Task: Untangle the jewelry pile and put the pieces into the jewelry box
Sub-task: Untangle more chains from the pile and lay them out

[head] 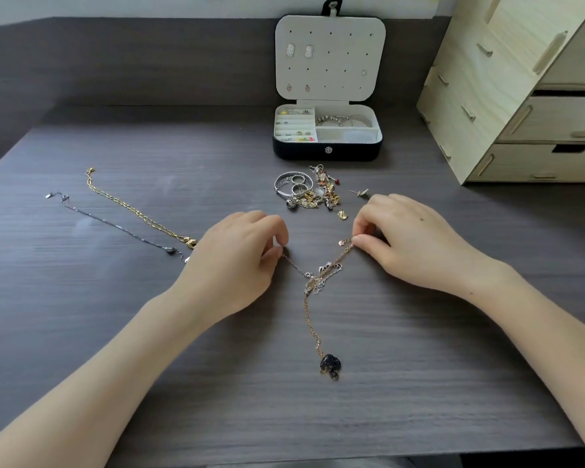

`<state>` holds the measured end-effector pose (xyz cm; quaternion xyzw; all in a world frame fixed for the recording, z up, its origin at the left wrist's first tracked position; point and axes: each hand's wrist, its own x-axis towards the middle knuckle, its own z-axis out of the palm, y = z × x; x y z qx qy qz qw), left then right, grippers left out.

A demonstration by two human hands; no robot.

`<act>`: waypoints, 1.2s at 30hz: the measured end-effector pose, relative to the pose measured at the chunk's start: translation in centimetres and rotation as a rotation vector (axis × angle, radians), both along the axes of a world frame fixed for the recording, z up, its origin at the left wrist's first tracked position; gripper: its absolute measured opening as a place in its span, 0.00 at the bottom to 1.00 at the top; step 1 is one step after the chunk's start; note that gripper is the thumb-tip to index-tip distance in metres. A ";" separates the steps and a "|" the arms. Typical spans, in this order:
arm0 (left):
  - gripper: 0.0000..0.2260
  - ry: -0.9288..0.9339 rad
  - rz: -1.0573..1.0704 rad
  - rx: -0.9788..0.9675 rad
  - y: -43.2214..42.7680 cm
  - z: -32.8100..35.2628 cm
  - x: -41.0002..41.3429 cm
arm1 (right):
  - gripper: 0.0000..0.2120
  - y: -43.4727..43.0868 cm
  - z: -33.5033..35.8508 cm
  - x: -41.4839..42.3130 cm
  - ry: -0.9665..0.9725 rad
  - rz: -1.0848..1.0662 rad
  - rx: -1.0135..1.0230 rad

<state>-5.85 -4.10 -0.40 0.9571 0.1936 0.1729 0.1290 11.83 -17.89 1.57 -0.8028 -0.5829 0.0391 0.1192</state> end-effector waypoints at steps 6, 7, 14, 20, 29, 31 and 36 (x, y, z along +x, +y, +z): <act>0.09 -0.066 -0.104 -0.101 -0.6 0.4 0.0 | 0.05 -0.2 -0.4 -0.1 -0.156 -0.120 0.047; 0.09 -0.063 -0.111 -0.142 -0.7 0.4 0.0 | 0.05 -0.2 -0.6 -0.2 -0.151 -0.124 0.083; 0.08 -0.031 -0.104 -0.189 -1.2 0.4 0.1 | 0.06 1.2 0.5 -1.2 0.054 0.046 0.420; 0.11 -0.032 -0.056 -0.151 -0.9 1.6 -0.5 | 0.03 5.2 1.8 -2.5 0.210 0.213 0.377; 0.12 0.036 -0.111 -0.239 0.0 3.5 -1.7 | 0.03 8.5 0.3 -3.7 0.497 0.306 0.125; 0.14 0.053 -0.143 -0.227 0.0 3.1 -1.6 | 0.02 8.1 0.1 -3.3 0.513 0.274 0.127; 0.17 0.082 -0.212 -0.151 -0.2 2.1 -1.3 | 0.04 4.5 0.7 -1.5 0.315 0.196 0.059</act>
